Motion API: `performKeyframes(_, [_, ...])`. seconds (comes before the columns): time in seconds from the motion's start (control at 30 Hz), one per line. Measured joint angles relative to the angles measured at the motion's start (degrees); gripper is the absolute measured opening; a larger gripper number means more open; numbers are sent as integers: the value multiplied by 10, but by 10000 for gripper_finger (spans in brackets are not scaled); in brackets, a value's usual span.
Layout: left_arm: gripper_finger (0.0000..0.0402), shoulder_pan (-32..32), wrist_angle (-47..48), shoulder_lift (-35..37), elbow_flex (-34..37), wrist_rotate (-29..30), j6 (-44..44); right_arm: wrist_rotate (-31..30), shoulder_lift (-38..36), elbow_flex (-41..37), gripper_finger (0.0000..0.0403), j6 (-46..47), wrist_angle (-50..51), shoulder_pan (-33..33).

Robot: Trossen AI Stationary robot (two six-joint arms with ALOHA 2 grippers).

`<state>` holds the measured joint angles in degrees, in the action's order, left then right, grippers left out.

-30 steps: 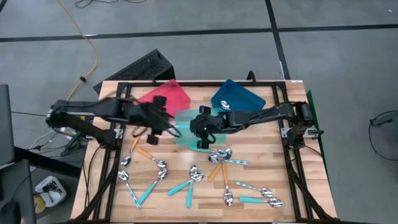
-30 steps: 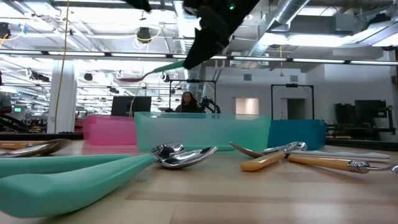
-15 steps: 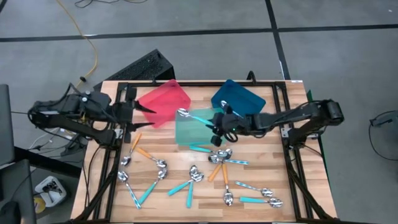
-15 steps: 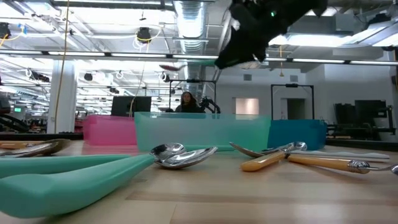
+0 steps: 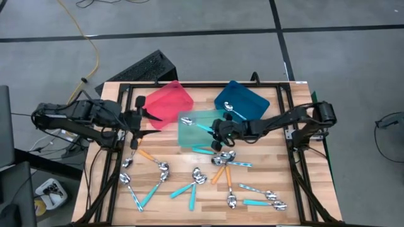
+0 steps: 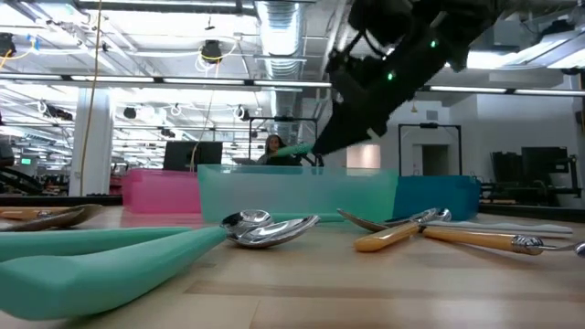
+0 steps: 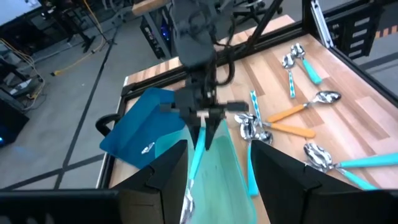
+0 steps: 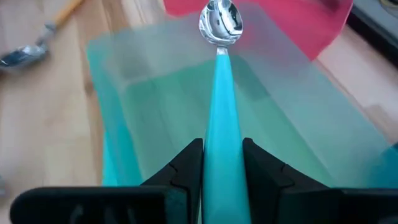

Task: Sort silverware by color (type)
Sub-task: Put the blue spoon into the green bin

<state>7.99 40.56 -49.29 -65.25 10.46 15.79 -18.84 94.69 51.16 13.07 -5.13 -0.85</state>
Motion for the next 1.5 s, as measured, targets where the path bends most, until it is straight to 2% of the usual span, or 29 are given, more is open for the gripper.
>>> performKeyframes(0.17, [161,0,0,4,0,-1,0,32,29,0,115,-6,-7,15])
performKeyframes(0.57, [160,0,-1,7,0,-2,0,115,31,0,116,-16,-15,63])
performKeyframes(1.17, [160,0,0,6,0,-2,0,117,31,0,116,-44,-24,74])
performKeyframes(1.4, [160,0,-1,6,0,-25,4,128,74,1,116,-43,-77,74])
performKeyframes(1.5, [160,0,-1,6,0,-25,4,131,79,-1,116,-41,-66,74])
